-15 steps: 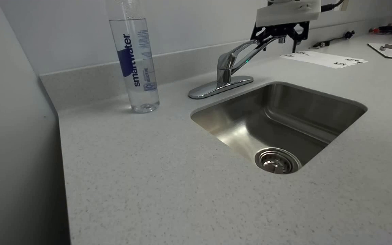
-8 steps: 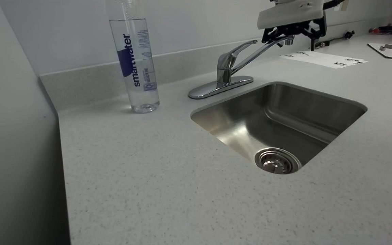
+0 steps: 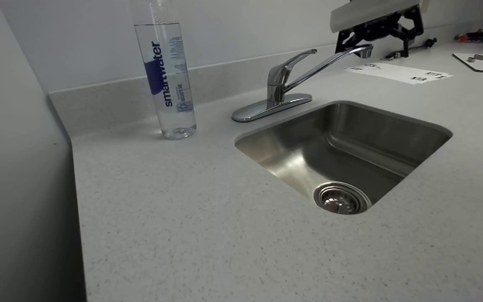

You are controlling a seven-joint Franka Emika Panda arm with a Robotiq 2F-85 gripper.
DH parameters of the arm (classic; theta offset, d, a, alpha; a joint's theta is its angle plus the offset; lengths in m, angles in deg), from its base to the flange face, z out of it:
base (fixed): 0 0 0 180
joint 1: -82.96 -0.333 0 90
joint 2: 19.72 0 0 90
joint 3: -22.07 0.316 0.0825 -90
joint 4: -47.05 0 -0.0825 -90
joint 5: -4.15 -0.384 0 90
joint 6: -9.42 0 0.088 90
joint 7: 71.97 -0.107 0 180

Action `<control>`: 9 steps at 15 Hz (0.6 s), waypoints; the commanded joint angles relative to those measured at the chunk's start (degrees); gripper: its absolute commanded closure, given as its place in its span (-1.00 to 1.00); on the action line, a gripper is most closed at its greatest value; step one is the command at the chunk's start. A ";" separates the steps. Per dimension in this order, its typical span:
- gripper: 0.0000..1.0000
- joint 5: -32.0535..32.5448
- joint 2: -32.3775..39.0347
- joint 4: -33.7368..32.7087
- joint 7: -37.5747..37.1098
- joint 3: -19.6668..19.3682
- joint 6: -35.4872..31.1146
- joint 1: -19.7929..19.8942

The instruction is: Move the tap nozzle from right to left

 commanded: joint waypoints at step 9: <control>-1.00 -3.32 -1.86 3.20 17.31 6.55 2.62 3.31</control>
